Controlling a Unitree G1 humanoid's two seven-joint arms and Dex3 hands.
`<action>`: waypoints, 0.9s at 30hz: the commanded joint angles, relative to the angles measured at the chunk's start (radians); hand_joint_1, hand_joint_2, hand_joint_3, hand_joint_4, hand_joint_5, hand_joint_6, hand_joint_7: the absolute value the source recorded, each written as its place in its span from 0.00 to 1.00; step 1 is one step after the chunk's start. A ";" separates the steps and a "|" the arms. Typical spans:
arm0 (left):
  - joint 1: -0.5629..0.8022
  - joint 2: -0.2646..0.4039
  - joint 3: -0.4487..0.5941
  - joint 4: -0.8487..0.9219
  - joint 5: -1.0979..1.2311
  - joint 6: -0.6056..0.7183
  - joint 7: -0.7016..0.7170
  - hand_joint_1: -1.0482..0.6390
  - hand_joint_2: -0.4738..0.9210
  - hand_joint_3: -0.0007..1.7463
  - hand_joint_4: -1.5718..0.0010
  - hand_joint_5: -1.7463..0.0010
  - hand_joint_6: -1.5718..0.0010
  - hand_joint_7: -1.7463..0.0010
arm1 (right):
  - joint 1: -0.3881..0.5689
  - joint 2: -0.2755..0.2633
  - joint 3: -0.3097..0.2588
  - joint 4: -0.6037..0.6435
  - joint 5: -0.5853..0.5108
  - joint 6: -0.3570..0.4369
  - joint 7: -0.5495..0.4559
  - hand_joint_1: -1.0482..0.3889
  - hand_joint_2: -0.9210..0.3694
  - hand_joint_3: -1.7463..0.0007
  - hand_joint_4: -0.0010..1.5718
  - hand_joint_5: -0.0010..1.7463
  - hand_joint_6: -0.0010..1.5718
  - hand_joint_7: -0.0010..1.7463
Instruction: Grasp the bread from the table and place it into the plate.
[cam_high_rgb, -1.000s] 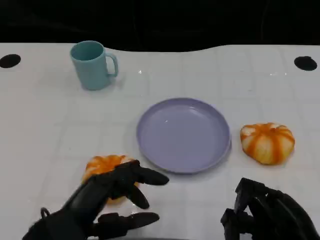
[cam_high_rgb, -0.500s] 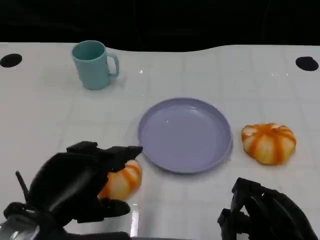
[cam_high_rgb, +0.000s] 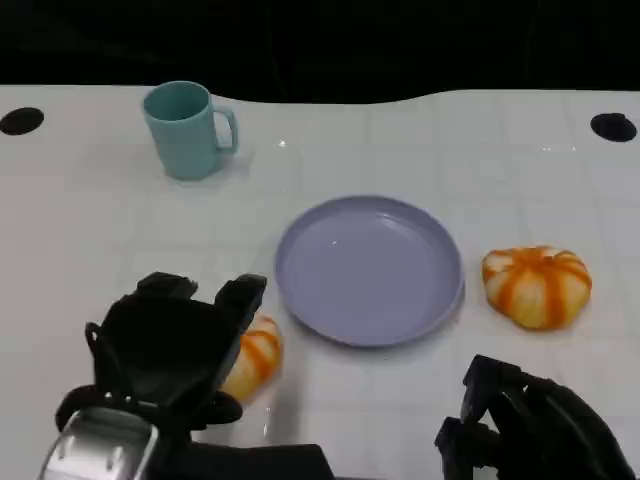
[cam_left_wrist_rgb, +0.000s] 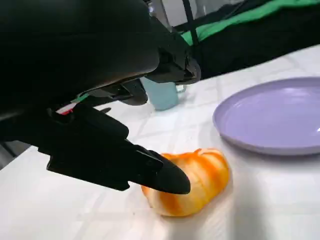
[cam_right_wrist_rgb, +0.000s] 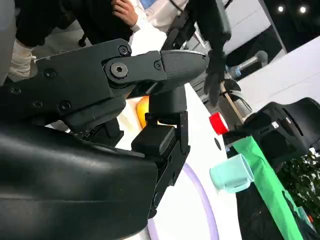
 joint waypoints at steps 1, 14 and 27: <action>-0.048 -0.010 -0.022 0.096 0.025 0.021 0.007 0.22 0.94 0.00 0.78 0.92 0.85 1.00 | 0.004 -0.013 -0.011 -0.010 0.006 0.001 -0.003 0.22 0.00 0.87 0.57 0.91 0.51 0.79; -0.184 -0.043 -0.061 0.449 -0.084 0.047 0.158 0.23 0.96 0.00 0.76 0.94 0.85 1.00 | 0.001 -0.014 -0.013 0.004 0.004 -0.010 0.007 0.22 0.00 0.88 0.57 0.91 0.51 0.79; -0.284 -0.031 -0.111 0.722 -0.232 0.038 0.327 0.33 0.95 0.00 0.64 0.93 0.75 0.98 | 0.003 -0.014 -0.010 -0.001 0.002 -0.008 0.004 0.22 0.00 0.87 0.57 0.91 0.51 0.77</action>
